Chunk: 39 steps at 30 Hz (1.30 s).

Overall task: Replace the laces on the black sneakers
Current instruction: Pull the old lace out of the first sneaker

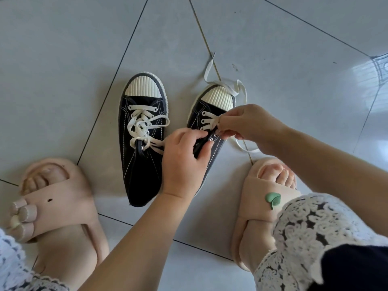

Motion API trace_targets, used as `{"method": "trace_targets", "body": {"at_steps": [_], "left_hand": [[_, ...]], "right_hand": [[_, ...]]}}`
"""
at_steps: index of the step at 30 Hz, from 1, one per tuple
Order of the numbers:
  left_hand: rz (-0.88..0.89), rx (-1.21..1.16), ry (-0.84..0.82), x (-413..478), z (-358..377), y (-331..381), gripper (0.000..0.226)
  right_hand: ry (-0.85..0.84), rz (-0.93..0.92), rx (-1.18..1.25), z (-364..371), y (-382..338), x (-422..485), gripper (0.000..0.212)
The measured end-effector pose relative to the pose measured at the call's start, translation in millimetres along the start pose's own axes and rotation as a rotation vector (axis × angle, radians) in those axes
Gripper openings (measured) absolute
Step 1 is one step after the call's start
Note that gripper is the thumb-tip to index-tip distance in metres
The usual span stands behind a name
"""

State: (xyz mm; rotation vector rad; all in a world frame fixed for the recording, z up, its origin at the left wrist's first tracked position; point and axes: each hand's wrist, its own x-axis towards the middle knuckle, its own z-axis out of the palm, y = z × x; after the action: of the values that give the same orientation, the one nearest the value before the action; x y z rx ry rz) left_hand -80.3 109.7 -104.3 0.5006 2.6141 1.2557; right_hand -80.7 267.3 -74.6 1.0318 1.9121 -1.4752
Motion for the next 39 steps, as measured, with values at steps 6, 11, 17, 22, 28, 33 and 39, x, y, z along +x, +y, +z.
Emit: {"method": "trace_targets", "body": {"at_steps": [6,11,17,22,28,33,39], "left_hand": [[0.004,-0.004,-0.039,2,0,-1,0.014],[0.041,0.034,-0.073,-3,4,2,0.014],[-0.018,-0.025,-0.1,0,2,-2,0.016],[-0.015,-0.01,-0.076,-1,5,-1,0.016],[-0.007,0.008,-0.086,1,4,-1,0.013],[-0.009,0.037,-0.062,1,5,1,0.011],[-0.019,0.033,-0.051,2,5,0,0.012]], "right_hand": [[0.119,-0.014,0.111,12,10,-9,0.017],[-0.209,0.323,0.446,-15,-4,-7,0.017],[0.075,-0.029,0.346,2,31,-30,0.026],[0.298,-0.049,0.096,24,49,-32,0.015],[0.276,-0.034,0.356,10,29,-27,0.018],[-0.065,0.346,0.804,-27,9,-26,0.024],[0.178,0.015,0.227,-33,25,-26,0.014]]}}
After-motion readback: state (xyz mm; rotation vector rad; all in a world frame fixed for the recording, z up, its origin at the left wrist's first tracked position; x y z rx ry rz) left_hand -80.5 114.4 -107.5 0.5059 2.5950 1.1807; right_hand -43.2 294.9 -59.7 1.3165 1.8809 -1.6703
